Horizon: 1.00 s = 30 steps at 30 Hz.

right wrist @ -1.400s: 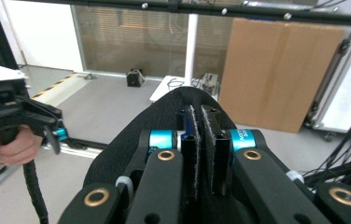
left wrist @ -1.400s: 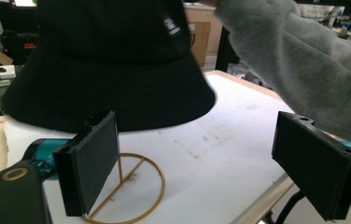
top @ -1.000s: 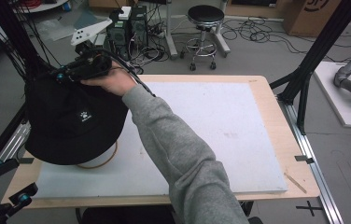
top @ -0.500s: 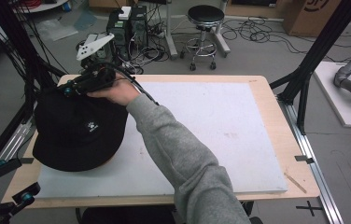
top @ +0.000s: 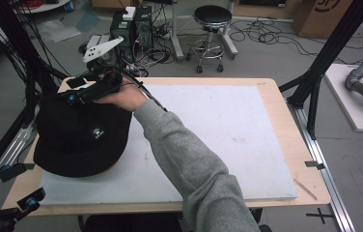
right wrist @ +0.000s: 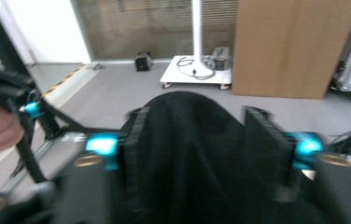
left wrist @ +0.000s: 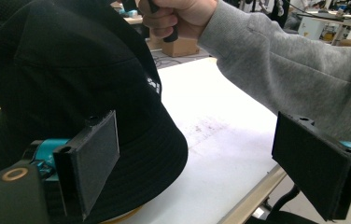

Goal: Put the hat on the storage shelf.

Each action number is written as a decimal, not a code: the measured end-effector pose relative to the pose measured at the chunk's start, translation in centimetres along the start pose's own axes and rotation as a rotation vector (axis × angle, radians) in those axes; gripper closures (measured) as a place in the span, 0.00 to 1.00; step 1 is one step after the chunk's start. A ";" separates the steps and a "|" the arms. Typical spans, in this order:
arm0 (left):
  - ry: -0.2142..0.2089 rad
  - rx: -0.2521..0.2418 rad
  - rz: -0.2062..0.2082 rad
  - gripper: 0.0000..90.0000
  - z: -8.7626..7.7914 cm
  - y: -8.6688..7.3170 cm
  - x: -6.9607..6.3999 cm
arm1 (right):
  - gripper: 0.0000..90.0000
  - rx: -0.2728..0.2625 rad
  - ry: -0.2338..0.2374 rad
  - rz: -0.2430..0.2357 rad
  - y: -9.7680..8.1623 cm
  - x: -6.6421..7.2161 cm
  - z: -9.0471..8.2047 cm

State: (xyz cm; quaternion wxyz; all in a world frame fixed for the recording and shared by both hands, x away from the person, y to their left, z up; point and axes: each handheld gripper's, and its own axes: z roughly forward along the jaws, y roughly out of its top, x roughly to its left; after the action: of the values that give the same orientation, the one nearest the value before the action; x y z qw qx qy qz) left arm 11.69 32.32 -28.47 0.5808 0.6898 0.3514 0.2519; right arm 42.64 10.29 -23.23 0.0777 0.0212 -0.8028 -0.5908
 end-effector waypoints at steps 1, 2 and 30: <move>0.000 0.000 0.000 0.17 0.0 0.0 0.0 | 0.38 0.000 0.000 0.000 0.0 0.0 0.0; 0.000 -0.001 0.000 0.17 0.0 0.0 0.0 | 0.26 0.004 -0.021 0.002 0.0 0.1 -0.3; -0.027 -0.006 0.019 0.17 2.7 1.5 0.9 | 0.12 -0.002 -0.307 0.051 -1.9 2.9 -11.1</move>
State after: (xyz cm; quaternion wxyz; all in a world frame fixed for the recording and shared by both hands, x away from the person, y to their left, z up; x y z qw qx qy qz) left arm 14.60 31.18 -27.63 0.5849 0.6947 0.3364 0.2492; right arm 41.30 -1.11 -21.54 -0.0310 -0.0898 -0.8050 -0.5857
